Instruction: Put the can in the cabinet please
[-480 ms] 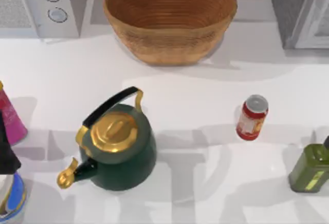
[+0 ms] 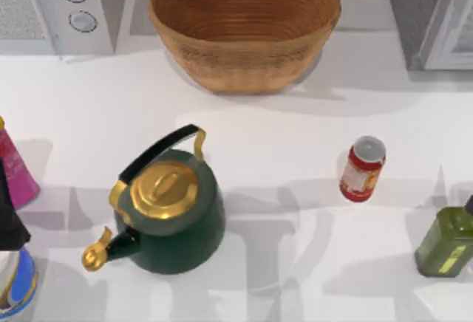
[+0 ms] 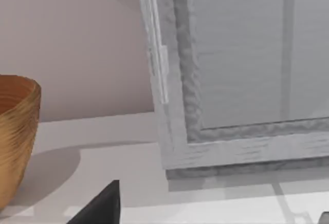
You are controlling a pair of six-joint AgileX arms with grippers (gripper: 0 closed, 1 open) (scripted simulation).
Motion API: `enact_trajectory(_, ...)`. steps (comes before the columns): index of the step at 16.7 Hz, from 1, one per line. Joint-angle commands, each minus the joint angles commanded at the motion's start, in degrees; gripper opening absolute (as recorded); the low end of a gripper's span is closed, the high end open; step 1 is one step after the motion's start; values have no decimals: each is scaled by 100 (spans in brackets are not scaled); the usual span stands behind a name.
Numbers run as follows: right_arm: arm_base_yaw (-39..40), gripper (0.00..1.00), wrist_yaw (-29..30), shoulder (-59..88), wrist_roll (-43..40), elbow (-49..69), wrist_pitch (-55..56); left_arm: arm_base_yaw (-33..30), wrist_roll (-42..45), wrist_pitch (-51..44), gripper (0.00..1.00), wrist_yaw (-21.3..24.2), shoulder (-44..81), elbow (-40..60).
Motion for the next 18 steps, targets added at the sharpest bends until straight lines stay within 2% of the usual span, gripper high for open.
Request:
enact_trajectory(8, 1669, 100, 1186, 4567, 1632, 2582, -228, 0, 0, 0, 100, 0, 0, 0)
enact_trajectory(13, 2844, 100, 1837, 6695, 2274, 3015, -234, 0, 0, 0, 100, 0, 0, 0)
enact_trajectory(18, 3586, 100, 2303, 7605, 2568, 2939, -270, 0, 0, 0, 100, 0, 0, 0)
